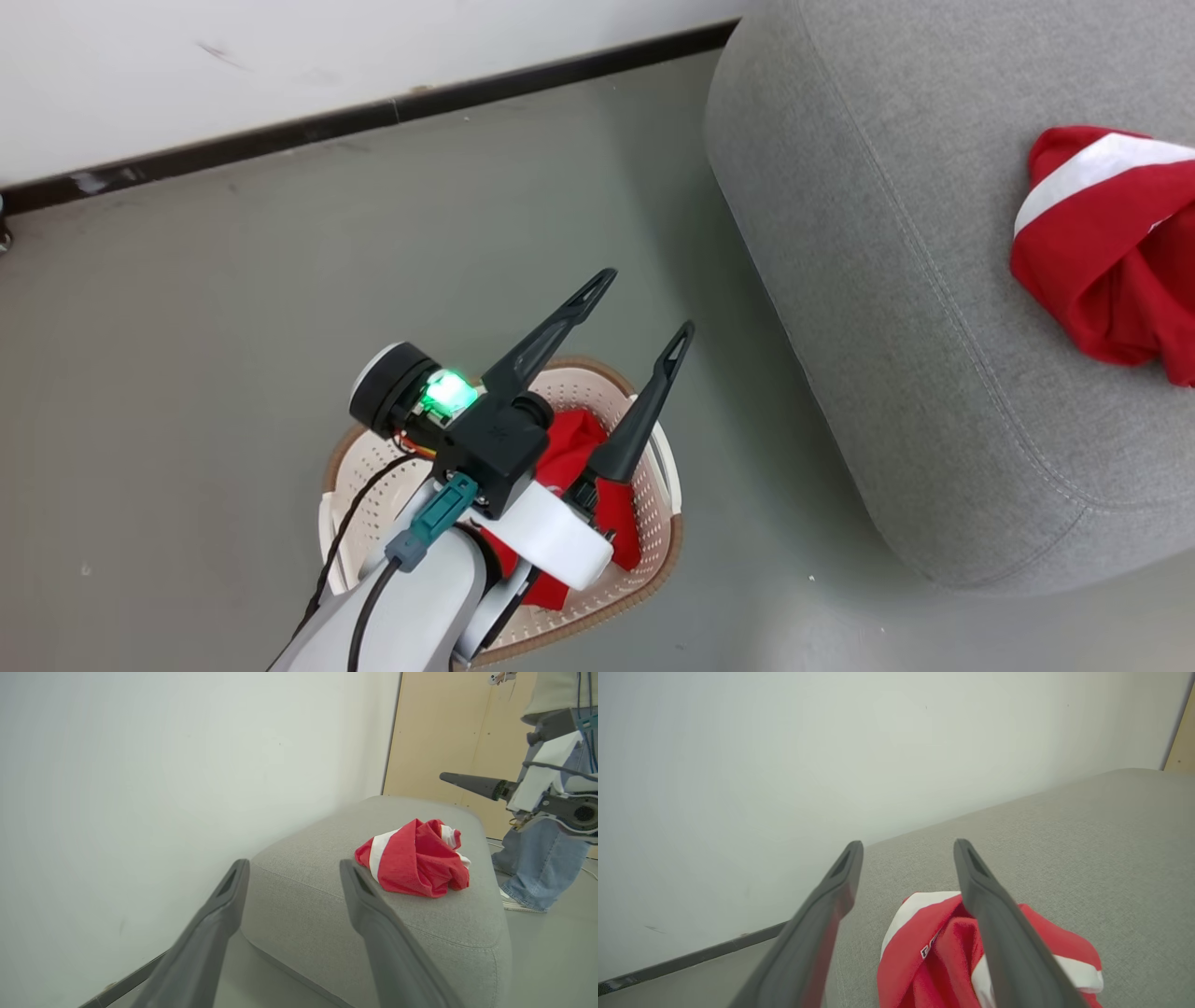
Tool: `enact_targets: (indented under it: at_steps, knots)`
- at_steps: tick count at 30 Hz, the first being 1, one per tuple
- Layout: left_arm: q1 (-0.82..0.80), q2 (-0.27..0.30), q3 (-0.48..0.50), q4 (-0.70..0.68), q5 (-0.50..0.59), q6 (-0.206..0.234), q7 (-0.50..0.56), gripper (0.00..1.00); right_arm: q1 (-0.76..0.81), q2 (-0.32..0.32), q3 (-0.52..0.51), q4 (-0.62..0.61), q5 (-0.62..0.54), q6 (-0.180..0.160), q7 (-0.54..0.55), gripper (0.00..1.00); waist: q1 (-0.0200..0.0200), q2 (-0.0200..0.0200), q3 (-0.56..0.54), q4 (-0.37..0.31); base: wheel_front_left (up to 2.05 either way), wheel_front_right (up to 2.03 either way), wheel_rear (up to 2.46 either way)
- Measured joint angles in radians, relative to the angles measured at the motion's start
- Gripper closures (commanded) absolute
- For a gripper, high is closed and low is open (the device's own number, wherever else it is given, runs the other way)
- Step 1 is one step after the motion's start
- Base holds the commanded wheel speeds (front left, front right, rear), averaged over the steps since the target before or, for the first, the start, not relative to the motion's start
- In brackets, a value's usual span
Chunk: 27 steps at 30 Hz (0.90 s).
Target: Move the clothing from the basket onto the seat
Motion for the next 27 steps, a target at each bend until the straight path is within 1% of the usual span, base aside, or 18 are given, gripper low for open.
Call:
enact_targets:
  at_steps: [5, 11, 16, 20, 27]
  knots:
    - [0.030, 0.005, 0.014, 0.015, -0.004, 0.012, -0.004, 0.00, 0.006, 0.011, 0.046, -0.057, -0.027, 0.000, 0.000, 0.00, 0.0000, 0.0000, -0.032, 0.014, 0.00, 0.00, 0.00]
    - [0.064, 0.016, 0.050, 0.033, -0.012, 0.045, -0.008, 0.00, 0.016, 0.028, 0.068, -0.111, -0.069, 0.000, 0.000, 0.00, 0.0000, 0.0000, -0.071, 0.037, 0.00, 0.00, 0.00]
    - [0.094, 0.020, 0.086, 0.043, -0.023, 0.067, -0.008, 0.00, 0.043, 0.066, 0.084, -0.147, -0.094, 0.000, 0.000, 0.00, 0.0000, 0.0000, -0.107, 0.058, 0.00, 0.00, 0.00]
    - [0.121, 0.025, 0.114, 0.055, -0.039, 0.093, -0.010, 0.00, 0.062, 0.078, 0.092, -0.173, -0.146, 0.000, 0.000, 0.00, 0.0000, 0.0000, -0.136, 0.075, 0.00, 0.00, 0.00]
    - [0.179, 0.032, 0.167, 0.071, -0.049, 0.144, -0.014, 0.00, 0.106, 0.135, 0.109, -0.213, -0.192, 0.000, 0.000, 0.00, 0.0000, 0.0000, -0.189, 0.107, 0.00, 0.00, 0.00]
